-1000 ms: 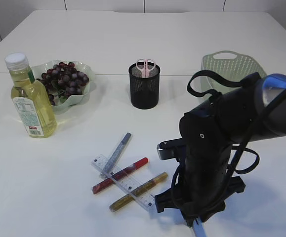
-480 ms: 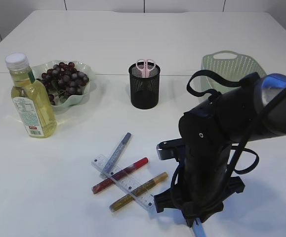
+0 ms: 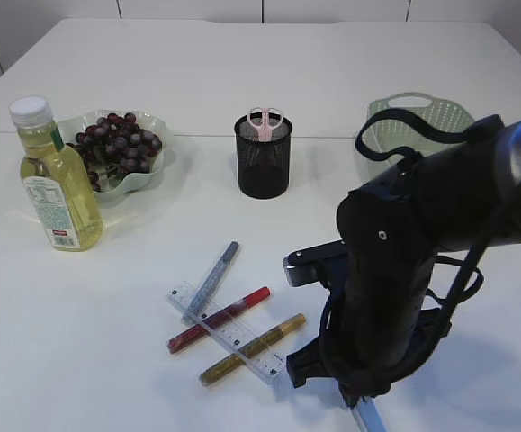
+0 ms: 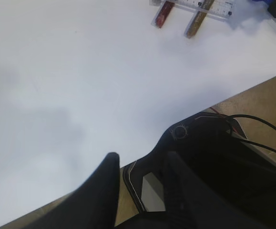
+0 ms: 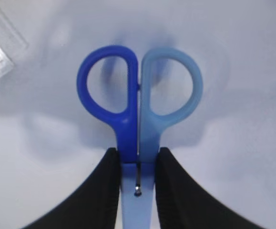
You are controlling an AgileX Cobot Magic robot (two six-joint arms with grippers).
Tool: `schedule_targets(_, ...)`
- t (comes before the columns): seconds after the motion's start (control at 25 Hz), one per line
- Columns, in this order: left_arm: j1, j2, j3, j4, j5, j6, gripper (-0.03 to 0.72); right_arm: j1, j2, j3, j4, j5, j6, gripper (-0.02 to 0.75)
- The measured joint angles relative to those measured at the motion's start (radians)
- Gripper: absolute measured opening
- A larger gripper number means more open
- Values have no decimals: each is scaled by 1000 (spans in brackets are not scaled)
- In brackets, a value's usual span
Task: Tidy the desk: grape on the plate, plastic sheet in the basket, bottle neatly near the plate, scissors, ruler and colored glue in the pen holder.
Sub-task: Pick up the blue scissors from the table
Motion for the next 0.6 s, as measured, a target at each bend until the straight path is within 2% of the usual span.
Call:
schedule_targets(0.32, -1, 0, 0, 0, -18, 0, 235, 0, -119, 2, -86, -42, -19, 202)
schedule_targets(0.6, -1, 0, 0, 0, -65, 0, 236, 0, -274, 2, -245, -255, -21, 202)
